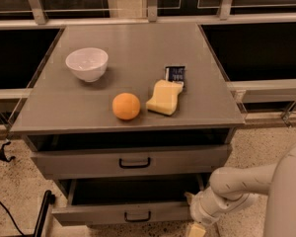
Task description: Open middle drawer
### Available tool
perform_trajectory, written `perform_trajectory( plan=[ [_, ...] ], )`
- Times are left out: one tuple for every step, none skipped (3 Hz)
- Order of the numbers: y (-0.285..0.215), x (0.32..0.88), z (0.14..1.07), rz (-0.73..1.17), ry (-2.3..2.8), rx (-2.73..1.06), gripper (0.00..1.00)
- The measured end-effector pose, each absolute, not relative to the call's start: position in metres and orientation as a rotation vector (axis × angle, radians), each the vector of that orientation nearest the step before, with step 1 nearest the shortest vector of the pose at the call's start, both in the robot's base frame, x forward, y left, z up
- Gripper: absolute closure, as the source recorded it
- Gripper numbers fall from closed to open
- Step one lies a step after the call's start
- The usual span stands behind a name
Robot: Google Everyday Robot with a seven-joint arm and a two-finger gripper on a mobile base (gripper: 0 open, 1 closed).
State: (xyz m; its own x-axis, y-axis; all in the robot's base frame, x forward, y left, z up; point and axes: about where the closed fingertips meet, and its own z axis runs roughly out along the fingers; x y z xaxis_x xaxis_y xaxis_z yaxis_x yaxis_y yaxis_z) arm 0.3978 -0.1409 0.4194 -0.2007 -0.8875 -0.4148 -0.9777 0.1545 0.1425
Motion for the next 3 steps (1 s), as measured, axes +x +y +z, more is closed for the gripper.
perform_trajectory(
  plan=[
    [-0.145, 0.361, 0.427, 0.644, 2.226, -1.831, 0.00],
    [-0.154, 0.325, 0.440, 0.700, 2.272, -1.850, 0.00],
    [-0.154, 0.325, 0.440, 0.700, 2.272, -1.850, 0.00]
  ],
)
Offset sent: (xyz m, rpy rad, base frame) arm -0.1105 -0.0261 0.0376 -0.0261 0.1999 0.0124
